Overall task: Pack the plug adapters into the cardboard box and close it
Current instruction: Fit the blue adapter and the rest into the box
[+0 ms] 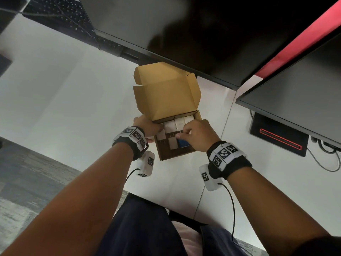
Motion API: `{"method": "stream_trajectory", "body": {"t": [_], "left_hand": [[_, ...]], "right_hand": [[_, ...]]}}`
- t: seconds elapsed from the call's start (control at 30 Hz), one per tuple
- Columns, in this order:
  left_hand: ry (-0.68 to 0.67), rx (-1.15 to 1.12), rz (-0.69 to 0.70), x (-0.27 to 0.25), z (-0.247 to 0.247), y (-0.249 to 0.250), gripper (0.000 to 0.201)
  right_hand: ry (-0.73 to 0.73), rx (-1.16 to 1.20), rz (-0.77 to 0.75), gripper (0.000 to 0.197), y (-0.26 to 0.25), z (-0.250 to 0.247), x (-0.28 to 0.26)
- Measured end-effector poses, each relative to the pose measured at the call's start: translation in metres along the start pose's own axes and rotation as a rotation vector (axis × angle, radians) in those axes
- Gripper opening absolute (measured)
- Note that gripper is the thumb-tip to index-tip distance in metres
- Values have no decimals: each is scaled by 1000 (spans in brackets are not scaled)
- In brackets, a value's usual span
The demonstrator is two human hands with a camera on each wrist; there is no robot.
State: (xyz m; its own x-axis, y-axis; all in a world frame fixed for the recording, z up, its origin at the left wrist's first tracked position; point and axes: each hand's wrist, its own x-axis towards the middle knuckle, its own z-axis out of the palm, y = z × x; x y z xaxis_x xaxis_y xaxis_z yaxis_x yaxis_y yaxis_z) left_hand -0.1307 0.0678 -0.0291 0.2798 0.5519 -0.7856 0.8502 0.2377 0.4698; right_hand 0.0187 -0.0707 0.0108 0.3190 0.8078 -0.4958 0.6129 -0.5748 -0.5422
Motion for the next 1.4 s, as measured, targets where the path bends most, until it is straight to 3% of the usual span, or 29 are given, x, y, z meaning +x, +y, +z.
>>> {"method": "stream_trajectory", "body": {"t": [0.13, 0.23, 0.3, 0.43, 0.67, 0.97, 1.13, 1.2, 1.33, 1.4], "left_hand": [[10, -22, -2, -2, 0, 0, 27], [18, -45, 2, -2, 1, -1, 23], [19, -67, 0, -3, 2, -2, 21], [35, -82, 1, -6, 3, -3, 25], [19, -118, -8, -10, 2, -3, 40], [-15, -120, -3, -9, 0, -1, 50], [-19, -182, -30, -6, 2, -2, 48], [-20, -188, -30, -5, 2, -2, 45], [-18, -188, -27, -4, 2, -3, 46], [-11, -187, -25, -3, 3, -3, 46]], "right_hand": [[-42, 104, -22, 27, -2, 0, -4], [-148, 35, -27, 43, -5, 9, -5], [-165, -27, -62, 39, -9, 17, -4], [-124, -103, -107, 13, -24, 34, -8], [-56, -238, -39, 30, -31, 64, -9], [-39, -183, -28, 7, -17, 68, -1], [-112, -68, -53, 44, -6, 57, 0], [-119, -67, -61, 39, -4, 58, 2], [-121, -95, -62, 6, -3, 60, 3], [-133, -96, -52, 8, -4, 62, 2]]}}
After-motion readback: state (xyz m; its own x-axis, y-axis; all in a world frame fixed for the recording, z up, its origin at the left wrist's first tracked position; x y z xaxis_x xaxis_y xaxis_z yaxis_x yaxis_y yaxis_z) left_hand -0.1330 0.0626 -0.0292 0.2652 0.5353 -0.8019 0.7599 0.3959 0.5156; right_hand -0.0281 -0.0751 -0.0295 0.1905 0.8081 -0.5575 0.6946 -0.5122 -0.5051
